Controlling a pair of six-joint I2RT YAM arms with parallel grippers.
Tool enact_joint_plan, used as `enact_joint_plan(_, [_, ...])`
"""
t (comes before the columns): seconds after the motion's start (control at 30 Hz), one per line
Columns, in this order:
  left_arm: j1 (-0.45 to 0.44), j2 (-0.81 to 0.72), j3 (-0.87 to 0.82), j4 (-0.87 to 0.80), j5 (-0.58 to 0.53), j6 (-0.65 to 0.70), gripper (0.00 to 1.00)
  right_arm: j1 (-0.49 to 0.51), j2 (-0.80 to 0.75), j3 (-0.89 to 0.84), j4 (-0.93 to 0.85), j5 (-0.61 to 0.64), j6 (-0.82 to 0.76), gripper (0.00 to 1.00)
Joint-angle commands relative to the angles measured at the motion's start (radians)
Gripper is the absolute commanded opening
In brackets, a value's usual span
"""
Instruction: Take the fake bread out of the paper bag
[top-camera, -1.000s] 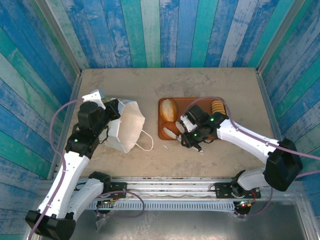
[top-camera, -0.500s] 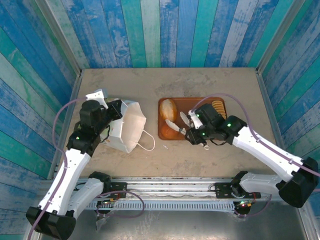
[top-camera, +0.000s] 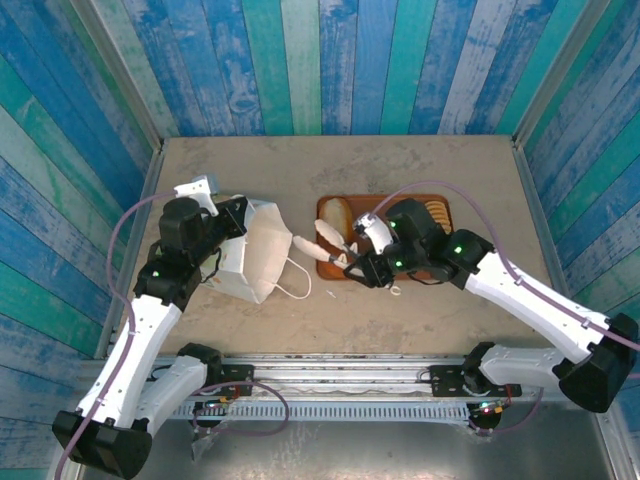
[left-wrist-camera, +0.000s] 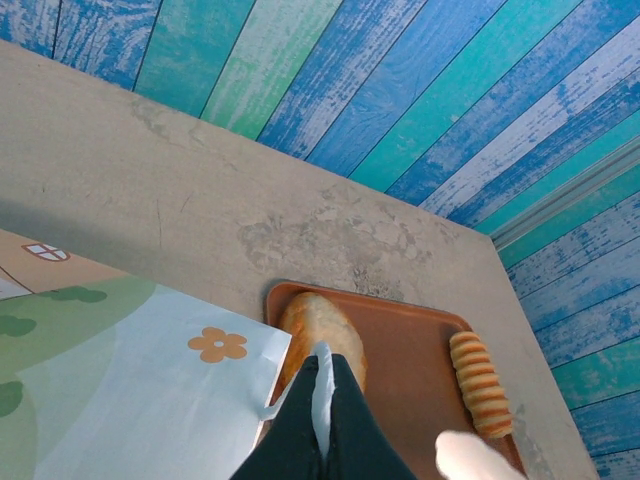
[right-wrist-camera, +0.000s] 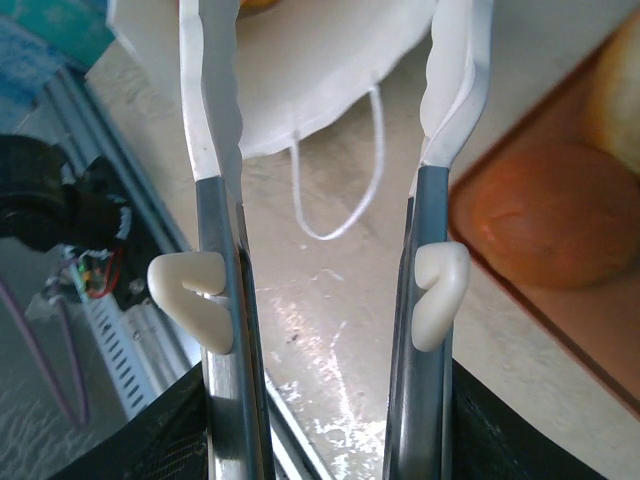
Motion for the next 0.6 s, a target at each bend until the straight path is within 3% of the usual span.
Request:
enact_joint_plan(0.0, [-0.001,-0.006,0.039,0.002,0.014,0.007,0.00,0.046,0.025,0.039,0.030,-0.047,-0.037,0.52])
enact_joint_plan(0.37, [-0.001,-0.032,0.061,-0.047,0.012,0.017,0.00,0.166,0.152,0.107,0.027,0.048,-0.056,0.53])
enact_joint_plan(0.57, [-0.001,-0.057,0.069,-0.103,-0.044,0.023,0.00,0.252,0.232,0.164,0.020,0.235,-0.057,0.53])
